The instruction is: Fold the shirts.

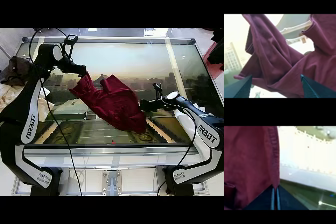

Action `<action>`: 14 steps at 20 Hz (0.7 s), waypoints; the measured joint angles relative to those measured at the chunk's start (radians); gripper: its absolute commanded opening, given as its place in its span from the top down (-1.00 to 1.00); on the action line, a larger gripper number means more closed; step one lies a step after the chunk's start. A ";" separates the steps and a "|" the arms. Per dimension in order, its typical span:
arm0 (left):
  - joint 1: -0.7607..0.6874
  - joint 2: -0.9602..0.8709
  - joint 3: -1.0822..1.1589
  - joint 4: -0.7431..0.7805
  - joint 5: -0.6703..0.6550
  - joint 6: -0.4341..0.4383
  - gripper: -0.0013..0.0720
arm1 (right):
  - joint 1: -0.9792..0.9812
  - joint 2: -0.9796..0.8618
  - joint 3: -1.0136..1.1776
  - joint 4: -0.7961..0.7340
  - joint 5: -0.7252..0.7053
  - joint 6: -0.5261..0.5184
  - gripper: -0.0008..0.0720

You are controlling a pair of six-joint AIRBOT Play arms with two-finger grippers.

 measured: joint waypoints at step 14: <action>0.203 -0.045 -0.226 -0.110 -0.063 -0.235 -0.94 | -0.001 0.096 0.253 -0.027 0.063 -0.015 0.90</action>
